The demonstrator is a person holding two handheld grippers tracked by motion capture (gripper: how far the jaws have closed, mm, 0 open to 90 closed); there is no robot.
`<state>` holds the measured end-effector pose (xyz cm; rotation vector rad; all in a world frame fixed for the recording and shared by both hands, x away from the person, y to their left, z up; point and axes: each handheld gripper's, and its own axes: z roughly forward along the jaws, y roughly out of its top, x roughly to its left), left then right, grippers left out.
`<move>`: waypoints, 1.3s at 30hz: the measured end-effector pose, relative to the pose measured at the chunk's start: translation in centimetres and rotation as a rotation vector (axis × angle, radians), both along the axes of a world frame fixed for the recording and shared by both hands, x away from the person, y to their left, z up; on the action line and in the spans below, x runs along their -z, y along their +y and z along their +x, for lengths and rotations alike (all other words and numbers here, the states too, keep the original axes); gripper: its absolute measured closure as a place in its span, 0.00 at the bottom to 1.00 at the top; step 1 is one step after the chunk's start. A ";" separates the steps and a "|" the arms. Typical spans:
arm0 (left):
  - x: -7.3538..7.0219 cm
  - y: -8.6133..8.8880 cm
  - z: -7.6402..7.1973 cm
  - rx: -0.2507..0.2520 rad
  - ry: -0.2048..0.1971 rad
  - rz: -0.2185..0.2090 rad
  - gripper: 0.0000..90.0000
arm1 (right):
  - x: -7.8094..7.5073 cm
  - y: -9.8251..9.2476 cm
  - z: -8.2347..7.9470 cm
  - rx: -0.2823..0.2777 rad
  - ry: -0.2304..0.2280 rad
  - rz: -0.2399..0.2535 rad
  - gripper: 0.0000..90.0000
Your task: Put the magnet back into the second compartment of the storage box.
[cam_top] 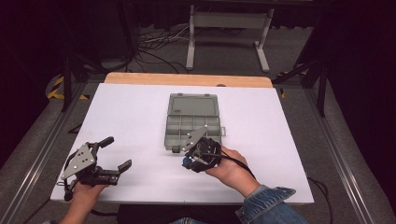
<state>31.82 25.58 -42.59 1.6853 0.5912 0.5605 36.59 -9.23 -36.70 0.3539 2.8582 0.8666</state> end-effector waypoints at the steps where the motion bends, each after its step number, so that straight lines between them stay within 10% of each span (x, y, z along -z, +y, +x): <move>1: 0.0 0.0 0.0 -0.001 0.001 -0.001 0.02 | -0.1 0.0 0.2 0.003 -0.002 0.003 0.69; 39: -0.1 0.2 0.1 0.007 0.000 0.003 0.02 | -1.9 -0.4 8.7 0.222 -0.043 0.085 0.69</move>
